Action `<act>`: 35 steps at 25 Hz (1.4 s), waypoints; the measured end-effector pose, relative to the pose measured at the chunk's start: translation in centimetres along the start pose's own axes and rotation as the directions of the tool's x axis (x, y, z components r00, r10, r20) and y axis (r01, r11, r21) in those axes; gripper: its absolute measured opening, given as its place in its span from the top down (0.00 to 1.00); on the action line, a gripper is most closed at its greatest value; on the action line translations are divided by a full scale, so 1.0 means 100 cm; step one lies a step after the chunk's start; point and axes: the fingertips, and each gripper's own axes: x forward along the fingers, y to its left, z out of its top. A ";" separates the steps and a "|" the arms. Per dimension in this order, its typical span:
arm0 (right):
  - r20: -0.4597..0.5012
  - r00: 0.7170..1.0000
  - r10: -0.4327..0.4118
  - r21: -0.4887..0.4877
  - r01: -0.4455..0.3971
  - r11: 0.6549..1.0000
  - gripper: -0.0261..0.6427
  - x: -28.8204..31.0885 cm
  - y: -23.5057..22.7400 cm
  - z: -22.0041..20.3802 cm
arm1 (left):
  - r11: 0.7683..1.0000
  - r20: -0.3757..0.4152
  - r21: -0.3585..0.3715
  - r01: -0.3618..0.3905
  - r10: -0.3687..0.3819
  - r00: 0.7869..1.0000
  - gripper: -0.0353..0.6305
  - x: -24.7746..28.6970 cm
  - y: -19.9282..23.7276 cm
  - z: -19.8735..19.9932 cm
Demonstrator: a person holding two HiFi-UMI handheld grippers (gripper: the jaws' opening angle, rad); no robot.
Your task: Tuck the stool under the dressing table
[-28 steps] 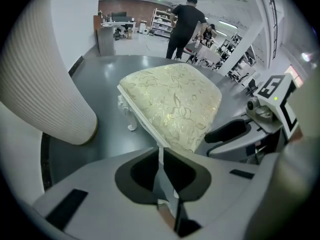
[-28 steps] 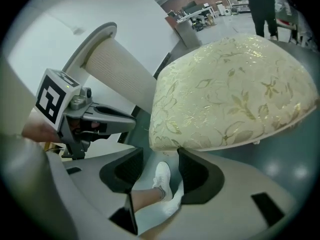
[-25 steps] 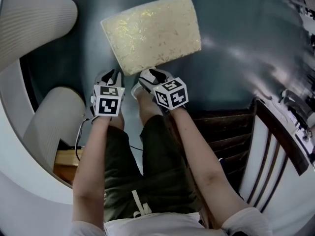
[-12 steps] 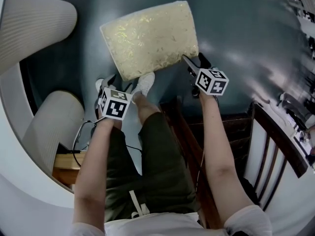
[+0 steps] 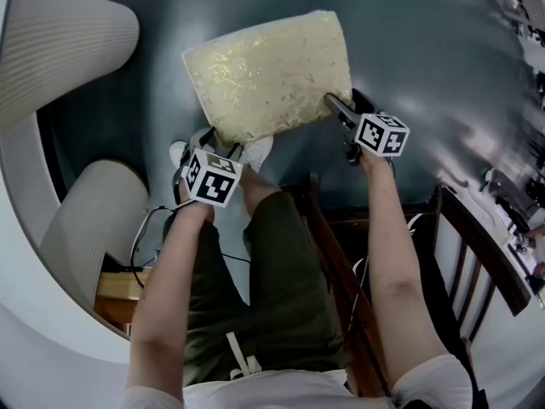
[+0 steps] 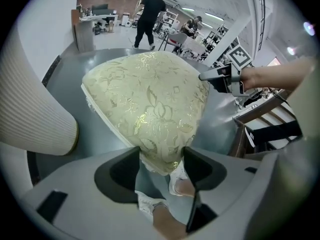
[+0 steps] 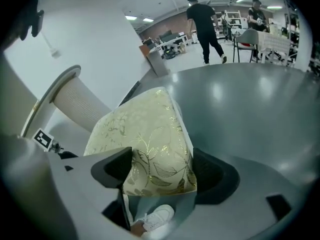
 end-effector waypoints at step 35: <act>-0.088 0.992 0.085 -0.036 -0.089 0.995 0.45 -0.005 0.016 -0.013 | 0.971 -0.095 -0.101 -0.216 0.207 0.974 0.68 -0.024 0.004 0.004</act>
